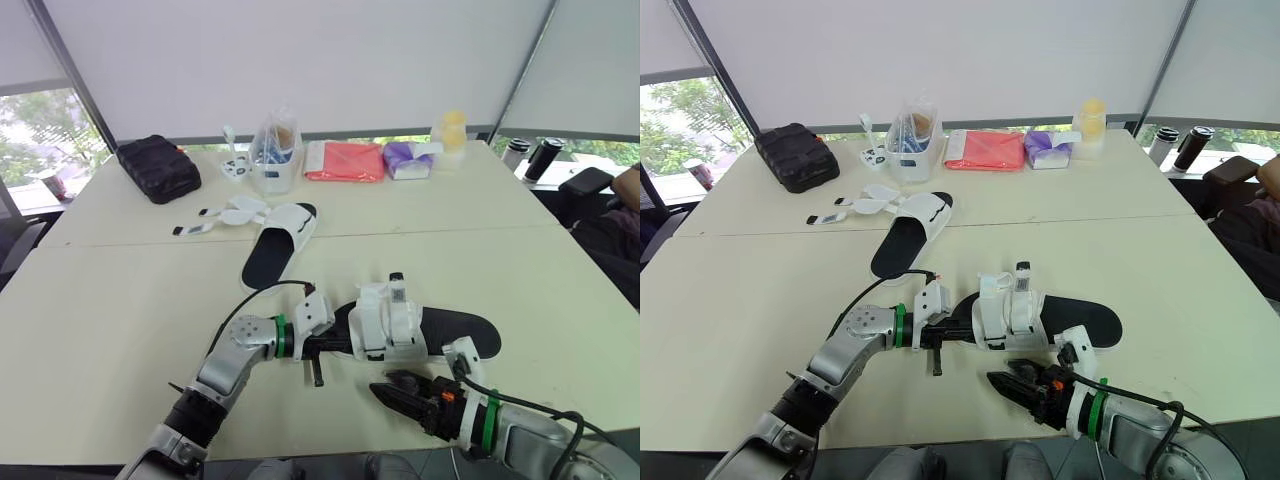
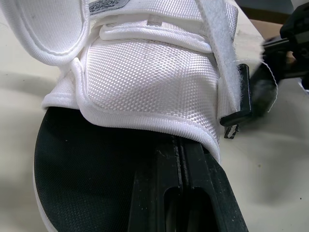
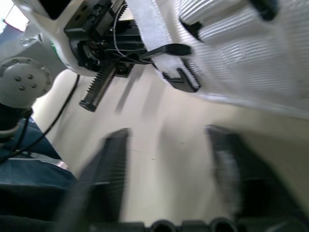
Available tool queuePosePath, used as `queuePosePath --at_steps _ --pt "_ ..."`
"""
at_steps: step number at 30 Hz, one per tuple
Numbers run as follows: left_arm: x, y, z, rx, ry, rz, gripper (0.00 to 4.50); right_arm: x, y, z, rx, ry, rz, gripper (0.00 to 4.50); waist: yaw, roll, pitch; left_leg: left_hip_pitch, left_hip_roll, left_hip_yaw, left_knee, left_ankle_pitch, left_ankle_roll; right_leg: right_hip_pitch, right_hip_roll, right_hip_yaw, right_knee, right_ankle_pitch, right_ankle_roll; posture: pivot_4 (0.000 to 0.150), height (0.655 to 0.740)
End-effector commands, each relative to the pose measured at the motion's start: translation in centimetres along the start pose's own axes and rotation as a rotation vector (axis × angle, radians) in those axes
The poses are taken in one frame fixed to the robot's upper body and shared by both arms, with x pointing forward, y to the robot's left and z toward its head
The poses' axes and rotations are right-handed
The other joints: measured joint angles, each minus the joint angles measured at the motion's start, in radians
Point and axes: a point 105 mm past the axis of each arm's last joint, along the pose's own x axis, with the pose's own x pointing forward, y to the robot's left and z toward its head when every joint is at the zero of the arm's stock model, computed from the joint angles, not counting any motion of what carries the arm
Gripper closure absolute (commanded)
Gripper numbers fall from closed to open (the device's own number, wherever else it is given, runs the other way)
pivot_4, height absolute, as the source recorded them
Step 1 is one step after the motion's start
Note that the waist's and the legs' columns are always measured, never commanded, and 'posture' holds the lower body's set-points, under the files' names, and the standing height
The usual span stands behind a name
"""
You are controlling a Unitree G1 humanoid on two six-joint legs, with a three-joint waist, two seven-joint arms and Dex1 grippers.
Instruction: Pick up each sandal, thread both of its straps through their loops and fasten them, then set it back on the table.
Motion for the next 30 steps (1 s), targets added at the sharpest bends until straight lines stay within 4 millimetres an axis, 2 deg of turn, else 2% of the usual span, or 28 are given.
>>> queuePosePath --at_steps 1,6,12,21,25,30 --pt "-0.1 -0.5 -3.2 -0.069 0.112 -0.002 4.50 -0.8 -0.4 1.1 -0.033 -0.032 -0.016 0.04 0.000 0.000 0.000 0.000 0.000 0.000 0.000 0.000 0.000 0.000 0.000 0.000 0.000 0.000 0.000 0.150 0.7400" --pt "-0.1 -0.5 -3.2 -0.066 0.113 -0.004 4.50 -0.7 -1.1 2.6 -0.054 -0.080 -0.035 0.04 -0.001 0.000 0.000 0.000 0.000 0.000 0.000 0.000 0.000 0.000 0.000 0.000 0.000 0.000 0.000 0.150 0.7400" --pt "-0.1 -0.5 -3.2 -0.069 0.113 0.002 4.50 0.0 0.6 3.8 -0.039 -0.111 0.053 0.04 -0.001 0.000 0.001 0.000 0.000 0.000 0.000 0.000 0.000 -0.001 0.000 0.000 0.000 -0.001 -0.001 0.150 0.7400" --pt "-0.1 -0.5 -3.2 -0.075 0.109 0.006 4.50 0.0 1.7 4.1 -0.039 -0.095 0.092 0.04 -0.001 0.000 0.001 -0.001 0.000 0.000 0.000 0.000 0.000 0.000 0.000 0.000 0.000 0.000 0.000 0.150 0.7400" --pt "0.0 -0.5 -3.1 -0.076 0.107 0.004 4.50 0.2 1.5 4.6 -0.050 -0.105 0.083 0.04 -0.001 0.000 0.001 0.000 0.000 0.000 0.000 0.000 0.000 -0.001 0.000 0.000 0.000 0.000 0.000 0.150 0.7400" --pt "0.1 -0.6 -3.1 -0.084 0.101 0.005 4.50 1.2 0.8 3.9 -0.038 -0.070 0.086 0.04 -0.003 0.001 0.001 0.001 0.000 0.000 0.000 0.000 0.000 0.000 0.000 0.000 0.000 -0.001 -0.002 0.150 0.7400"
